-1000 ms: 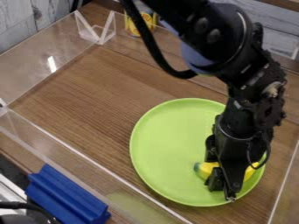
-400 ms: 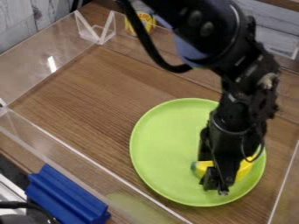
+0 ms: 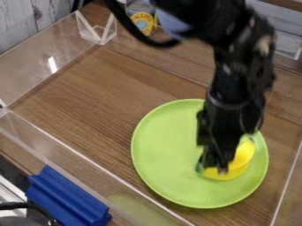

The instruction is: Put the banana in the green plate

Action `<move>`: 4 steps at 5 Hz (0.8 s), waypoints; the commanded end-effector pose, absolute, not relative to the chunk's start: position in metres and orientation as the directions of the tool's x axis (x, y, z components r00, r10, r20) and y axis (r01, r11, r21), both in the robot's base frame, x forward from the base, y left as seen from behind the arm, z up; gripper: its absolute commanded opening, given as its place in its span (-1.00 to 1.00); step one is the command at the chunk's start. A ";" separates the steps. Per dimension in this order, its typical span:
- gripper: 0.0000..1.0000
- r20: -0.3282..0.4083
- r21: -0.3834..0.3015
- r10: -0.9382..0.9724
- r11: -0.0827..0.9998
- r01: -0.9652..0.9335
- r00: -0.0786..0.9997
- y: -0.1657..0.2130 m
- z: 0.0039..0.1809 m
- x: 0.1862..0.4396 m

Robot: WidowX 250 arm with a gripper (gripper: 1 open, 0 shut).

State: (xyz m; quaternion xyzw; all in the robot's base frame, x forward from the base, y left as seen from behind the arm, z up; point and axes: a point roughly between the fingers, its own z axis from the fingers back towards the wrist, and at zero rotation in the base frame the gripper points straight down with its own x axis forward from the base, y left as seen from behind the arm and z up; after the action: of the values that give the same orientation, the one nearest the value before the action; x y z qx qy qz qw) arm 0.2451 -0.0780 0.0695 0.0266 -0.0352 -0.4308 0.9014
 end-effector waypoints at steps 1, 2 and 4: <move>-1.00 0.108 0.124 -0.732 0.681 0.721 0.673 -0.070 0.112 0.260; -1.00 0.133 0.151 -0.669 0.743 0.652 0.731 -0.061 0.135 0.263; -1.00 0.168 0.154 -0.461 0.885 0.439 0.872 -0.030 0.163 0.267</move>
State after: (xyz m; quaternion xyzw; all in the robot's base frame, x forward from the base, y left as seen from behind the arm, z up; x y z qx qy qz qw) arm 0.2604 -0.0302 0.1432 0.0526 -0.0640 -0.2379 0.9677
